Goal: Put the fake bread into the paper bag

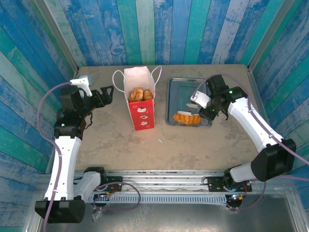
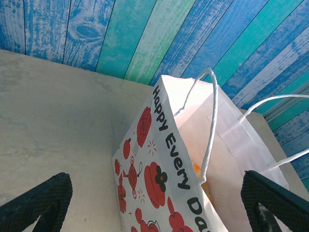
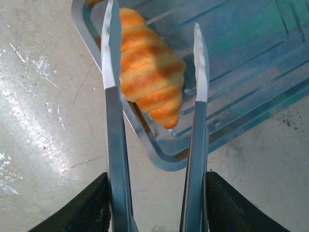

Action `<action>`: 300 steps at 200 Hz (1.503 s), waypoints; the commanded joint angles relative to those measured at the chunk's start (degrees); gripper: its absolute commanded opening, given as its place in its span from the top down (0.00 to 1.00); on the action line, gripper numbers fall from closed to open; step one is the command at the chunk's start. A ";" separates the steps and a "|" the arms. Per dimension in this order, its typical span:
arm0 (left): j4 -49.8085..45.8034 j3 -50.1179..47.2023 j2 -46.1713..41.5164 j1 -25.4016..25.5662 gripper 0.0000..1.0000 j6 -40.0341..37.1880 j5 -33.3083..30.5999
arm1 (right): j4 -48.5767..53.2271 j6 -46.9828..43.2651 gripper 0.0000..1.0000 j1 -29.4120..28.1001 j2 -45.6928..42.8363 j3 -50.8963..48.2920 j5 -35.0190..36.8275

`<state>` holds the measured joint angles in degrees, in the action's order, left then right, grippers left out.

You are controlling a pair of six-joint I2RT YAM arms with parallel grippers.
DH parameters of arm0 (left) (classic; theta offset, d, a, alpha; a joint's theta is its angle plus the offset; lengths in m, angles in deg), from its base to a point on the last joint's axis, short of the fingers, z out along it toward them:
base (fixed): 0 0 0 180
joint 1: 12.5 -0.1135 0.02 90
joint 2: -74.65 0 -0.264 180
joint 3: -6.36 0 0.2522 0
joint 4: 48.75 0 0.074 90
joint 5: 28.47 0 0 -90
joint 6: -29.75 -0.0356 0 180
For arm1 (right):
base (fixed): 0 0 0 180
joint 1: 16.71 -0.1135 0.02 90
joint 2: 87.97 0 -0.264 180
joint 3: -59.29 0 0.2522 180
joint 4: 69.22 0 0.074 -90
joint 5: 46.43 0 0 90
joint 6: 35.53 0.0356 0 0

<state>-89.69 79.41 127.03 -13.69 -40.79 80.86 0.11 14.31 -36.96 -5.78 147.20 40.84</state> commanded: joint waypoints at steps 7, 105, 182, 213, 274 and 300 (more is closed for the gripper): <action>-0.39 0.57 -0.08 -0.30 0.06 -1.05 -0.52 | -0.09 -7.59 0.48 -1.17 1.48 1.71 3.24; -0.91 0.48 0.10 -0.28 0.06 -1.61 -1.17 | 0.99 -8.68 0.45 -3.61 5.07 2.36 6.91; -0.95 0.79 0.27 -0.32 0.06 -1.70 -1.18 | 1.97 -9.19 0.42 -4.27 7.27 3.02 7.85; -1.03 1.00 0.38 -0.30 0.06 -1.71 -1.19 | 2.39 -9.25 0.42 -4.30 7.87 3.72 6.32; -1.38 1.18 0.27 -0.31 0.06 -1.83 -1.39 | 3.57 -9.76 0.41 -4.42 10.48 4.79 8.41; -1.38 1.25 0.35 -0.30 0.06 -1.69 -1.40 | 4.09 -9.81 0.41 -4.85 11.71 5.31 9.62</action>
<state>-90.94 79.41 127.18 -13.69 -41.43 79.57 0.79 13.02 -41.13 4.78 150.76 47.51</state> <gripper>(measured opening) 0.943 0.592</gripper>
